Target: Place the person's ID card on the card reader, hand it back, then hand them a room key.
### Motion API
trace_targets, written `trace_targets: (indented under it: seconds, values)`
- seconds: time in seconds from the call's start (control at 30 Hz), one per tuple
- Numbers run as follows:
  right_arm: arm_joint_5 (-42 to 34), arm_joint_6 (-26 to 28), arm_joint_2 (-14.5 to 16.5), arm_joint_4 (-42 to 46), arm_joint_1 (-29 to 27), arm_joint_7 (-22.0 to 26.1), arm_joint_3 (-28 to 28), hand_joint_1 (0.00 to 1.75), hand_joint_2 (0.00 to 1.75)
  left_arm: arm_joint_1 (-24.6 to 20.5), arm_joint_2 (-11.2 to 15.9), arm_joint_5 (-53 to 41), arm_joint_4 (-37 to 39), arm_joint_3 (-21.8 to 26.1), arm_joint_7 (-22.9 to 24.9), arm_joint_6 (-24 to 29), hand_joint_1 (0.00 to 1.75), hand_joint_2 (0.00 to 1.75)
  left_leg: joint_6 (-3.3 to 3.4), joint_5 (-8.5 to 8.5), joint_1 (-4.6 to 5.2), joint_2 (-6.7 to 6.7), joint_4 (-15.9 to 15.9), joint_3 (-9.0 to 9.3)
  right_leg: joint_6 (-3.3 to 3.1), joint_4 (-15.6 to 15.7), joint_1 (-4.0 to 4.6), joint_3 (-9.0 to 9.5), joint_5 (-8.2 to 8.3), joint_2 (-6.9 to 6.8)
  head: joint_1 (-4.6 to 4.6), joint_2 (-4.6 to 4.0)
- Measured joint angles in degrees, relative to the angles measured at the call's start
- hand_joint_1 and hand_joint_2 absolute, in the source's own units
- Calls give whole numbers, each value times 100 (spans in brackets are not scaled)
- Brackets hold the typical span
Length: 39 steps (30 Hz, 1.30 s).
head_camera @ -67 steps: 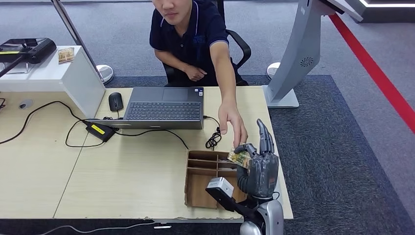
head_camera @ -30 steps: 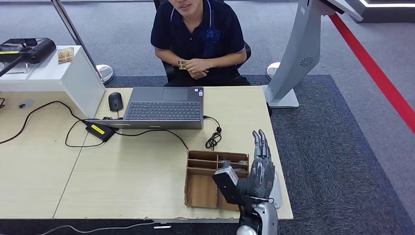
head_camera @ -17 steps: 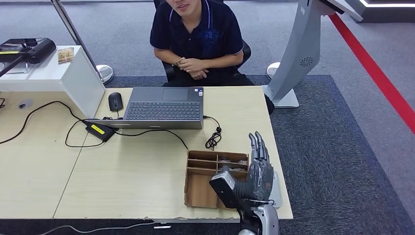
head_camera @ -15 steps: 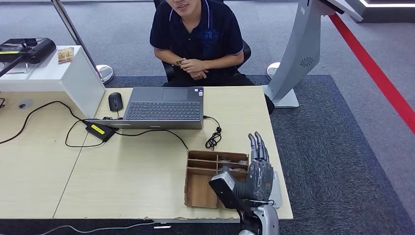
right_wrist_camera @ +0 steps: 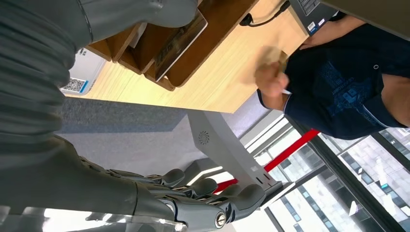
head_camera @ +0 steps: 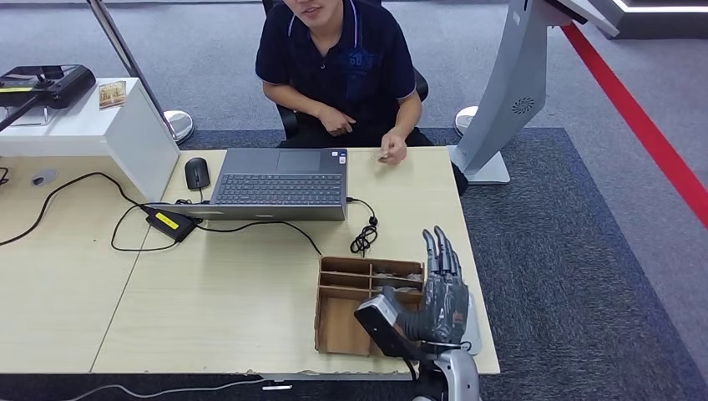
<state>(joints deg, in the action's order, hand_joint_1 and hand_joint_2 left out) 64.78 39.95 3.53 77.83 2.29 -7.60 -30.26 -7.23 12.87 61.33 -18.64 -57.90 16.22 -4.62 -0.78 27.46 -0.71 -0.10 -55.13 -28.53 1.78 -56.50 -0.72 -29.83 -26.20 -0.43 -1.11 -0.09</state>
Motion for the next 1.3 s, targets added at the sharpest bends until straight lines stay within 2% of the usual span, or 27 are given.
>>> trace_targets:
  seconds: [0.23,0.5,1.3]
  values:
    - [175,0,-195,-1,63,-267,-226,0,175,0,15,-13,0,0,-1,-6,0,0,0,0,0,0,0,0,0,0,0,0,0,0,0,0]
    - [183,0,-338,-2,93,-320,-384,0,175,0,29,-13,0,-1,-1,-6,0,0,0,0,0,0,0,0,0,0,0,0,0,0,0,0]
    - [424,0,-517,-141,166,-583,-550,0,175,0,44,-1,0,0,-1,-14,0,0,0,0,0,0,0,0,0,0,0,0,0,0,-1,0]
